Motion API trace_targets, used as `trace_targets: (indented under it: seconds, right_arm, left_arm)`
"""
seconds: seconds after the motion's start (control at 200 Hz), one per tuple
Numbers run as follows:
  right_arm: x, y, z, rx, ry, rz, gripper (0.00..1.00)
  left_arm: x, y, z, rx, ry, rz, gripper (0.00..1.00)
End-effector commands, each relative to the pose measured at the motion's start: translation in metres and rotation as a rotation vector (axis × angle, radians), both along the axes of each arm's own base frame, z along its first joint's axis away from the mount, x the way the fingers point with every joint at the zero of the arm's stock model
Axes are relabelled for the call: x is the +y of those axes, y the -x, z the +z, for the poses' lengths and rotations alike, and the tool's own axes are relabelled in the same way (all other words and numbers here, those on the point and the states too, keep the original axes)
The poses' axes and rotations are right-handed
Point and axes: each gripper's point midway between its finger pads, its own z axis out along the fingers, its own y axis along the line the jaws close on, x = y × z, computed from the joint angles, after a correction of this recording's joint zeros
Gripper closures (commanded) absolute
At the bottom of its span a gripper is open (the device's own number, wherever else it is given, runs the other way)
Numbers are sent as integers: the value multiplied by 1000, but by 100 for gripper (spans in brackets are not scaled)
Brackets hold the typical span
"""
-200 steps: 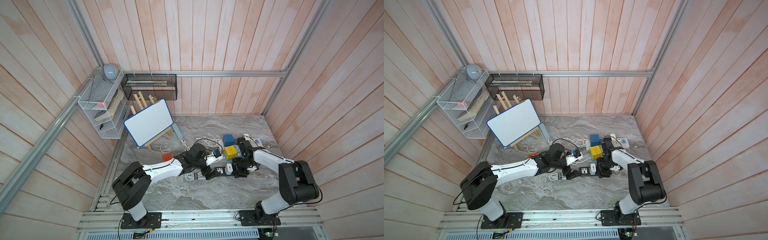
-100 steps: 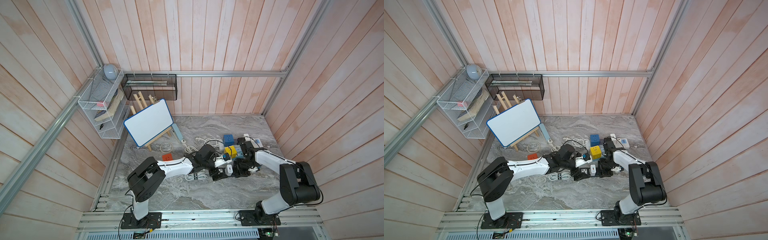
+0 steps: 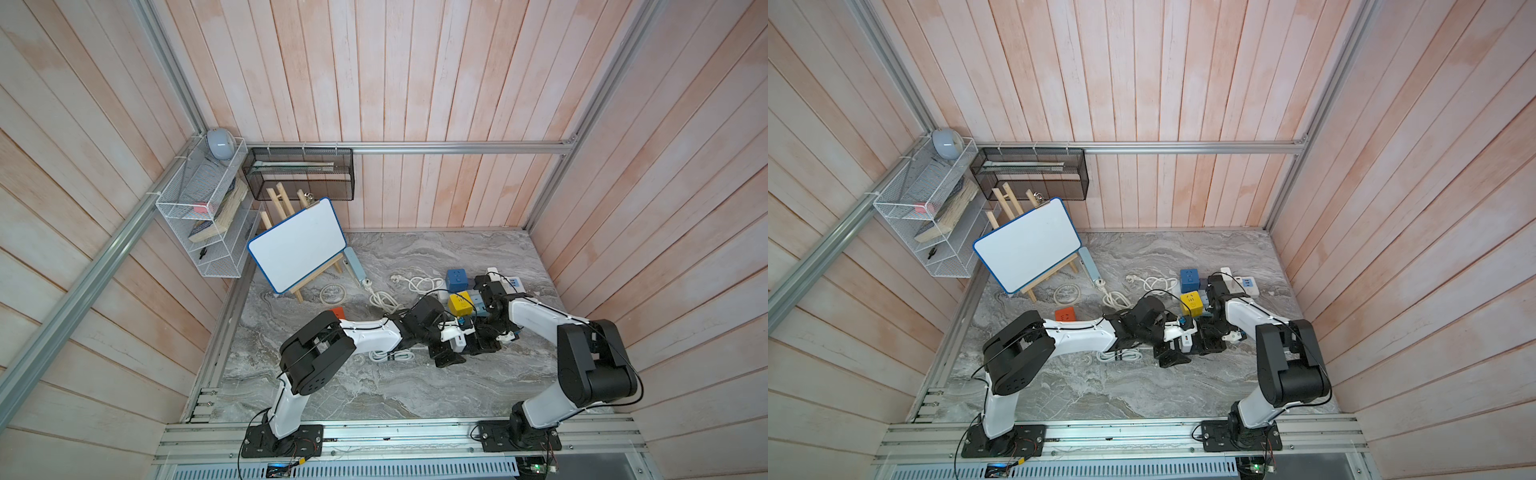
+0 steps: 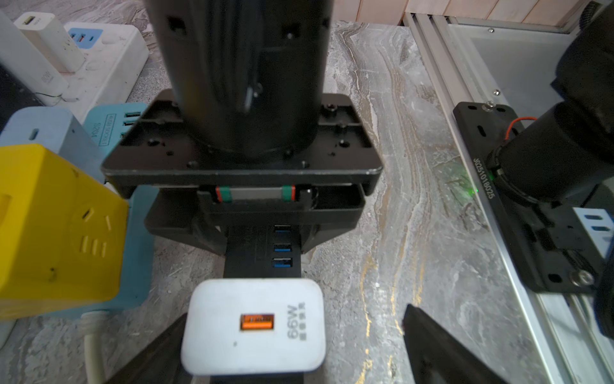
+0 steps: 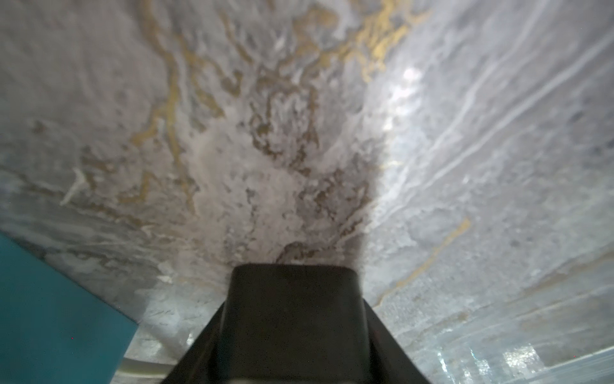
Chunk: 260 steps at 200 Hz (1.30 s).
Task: Pull the plug off the socket
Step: Remove the plug from the socket.
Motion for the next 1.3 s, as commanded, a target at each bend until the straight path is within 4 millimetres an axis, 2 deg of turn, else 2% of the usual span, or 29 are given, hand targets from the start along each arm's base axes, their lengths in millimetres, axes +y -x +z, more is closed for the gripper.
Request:
trace_targets:
  seconds: [0.0,0.075,0.23,0.3,0.34,0.625,0.825,0.93,1.02,1.14,1.295]
  right_arm:
    - [-9,13,-10,65,42,18,63]
    - [-8,13,-11,66,38,13,63]
    - [-8,11,-10,62,38,4,63]
    - [-8,11,-10,61,37,1,64]
    - [-8,12,-10,62,36,0,64]
    - [-8,12,-10,65,39,-4,65]
    - [-8,12,-10,68,39,-2,65]
    - [-8,13,-11,70,41,-4,65]
    - [-8,13,-11,70,41,-6,65]
    - [-9,13,-10,67,44,-7,66]
    - [-9,15,-11,73,47,-10,84]
  left_arm:
    - [-10,-12,6,-25,30,30,0]
    - [-10,-13,4,-28,27,35,2]
    - [-10,-14,1,-17,16,45,12]
    - [-10,-14,-1,-8,11,49,31]
    - [-10,-13,-1,-3,13,44,37]
    - [-12,-10,-3,16,22,29,37]
    - [-11,-9,-12,31,7,35,38]
    - [-12,-9,-14,30,5,42,32]
    - [-13,-10,-14,26,5,44,31]
    - [-15,-12,-10,21,10,46,37]
    - [-17,-12,4,4,31,39,53]
